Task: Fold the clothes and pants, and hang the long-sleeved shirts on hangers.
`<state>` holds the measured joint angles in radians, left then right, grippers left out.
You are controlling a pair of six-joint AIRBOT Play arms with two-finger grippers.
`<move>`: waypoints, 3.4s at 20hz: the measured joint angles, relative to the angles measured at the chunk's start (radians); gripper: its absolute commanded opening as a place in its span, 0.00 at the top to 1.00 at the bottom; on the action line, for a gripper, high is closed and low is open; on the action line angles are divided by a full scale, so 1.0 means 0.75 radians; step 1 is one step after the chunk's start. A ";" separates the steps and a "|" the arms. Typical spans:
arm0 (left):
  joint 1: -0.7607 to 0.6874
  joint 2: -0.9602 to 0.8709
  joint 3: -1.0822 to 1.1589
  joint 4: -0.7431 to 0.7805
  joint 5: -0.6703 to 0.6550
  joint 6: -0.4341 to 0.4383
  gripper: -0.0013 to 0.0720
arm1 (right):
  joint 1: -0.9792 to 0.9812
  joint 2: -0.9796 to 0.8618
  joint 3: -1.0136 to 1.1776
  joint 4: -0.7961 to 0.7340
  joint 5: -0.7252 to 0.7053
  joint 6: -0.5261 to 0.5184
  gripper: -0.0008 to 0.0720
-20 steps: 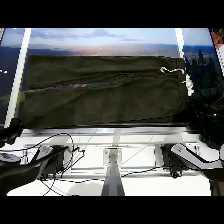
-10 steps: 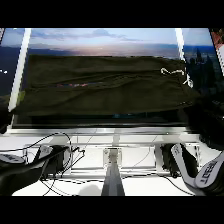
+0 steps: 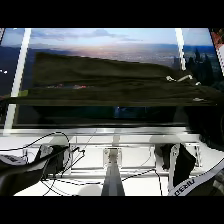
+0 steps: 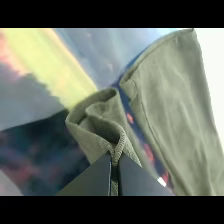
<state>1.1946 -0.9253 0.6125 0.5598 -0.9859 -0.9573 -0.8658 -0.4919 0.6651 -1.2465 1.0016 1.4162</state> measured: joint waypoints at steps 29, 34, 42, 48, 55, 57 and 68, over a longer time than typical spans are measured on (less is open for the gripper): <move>-1.111 -1.188 1.105 -0.017 0.782 -0.531 0.96 | 0.403 -1.321 0.583 0.341 -0.598 0.458 0.95; -1.113 -1.203 1.118 -0.041 0.860 -0.539 0.31 | 0.413 -1.367 0.602 0.330 -0.643 0.480 0.19; -1.101 -1.082 1.173 -0.027 0.824 -0.396 0.31 | 0.415 -1.343 0.606 0.295 -0.577 0.374 0.03; -0.964 -0.962 1.179 0.111 0.535 -0.358 0.31 | 0.414 -1.298 0.675 0.167 -0.460 0.227 0.05; -0.737 -0.923 1.179 0.186 0.057 -0.355 0.96 | 0.414 -1.270 0.827 0.007 -0.129 0.089 0.05; -0.704 -0.919 1.171 0.270 -0.066 -0.355 0.96 | 0.414 -1.269 0.840 -0.022 -0.033 0.052 0.05; -0.665 -0.550 0.288 0.168 0.284 -0.323 0.04 | 0.415 -1.269 0.853 -0.042 0.074 0.006 0.05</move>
<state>0.6956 -1.3380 0.8288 0.6861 -0.7727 -1.1999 -0.5549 -1.4437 1.3052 -1.2778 1.0573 1.4204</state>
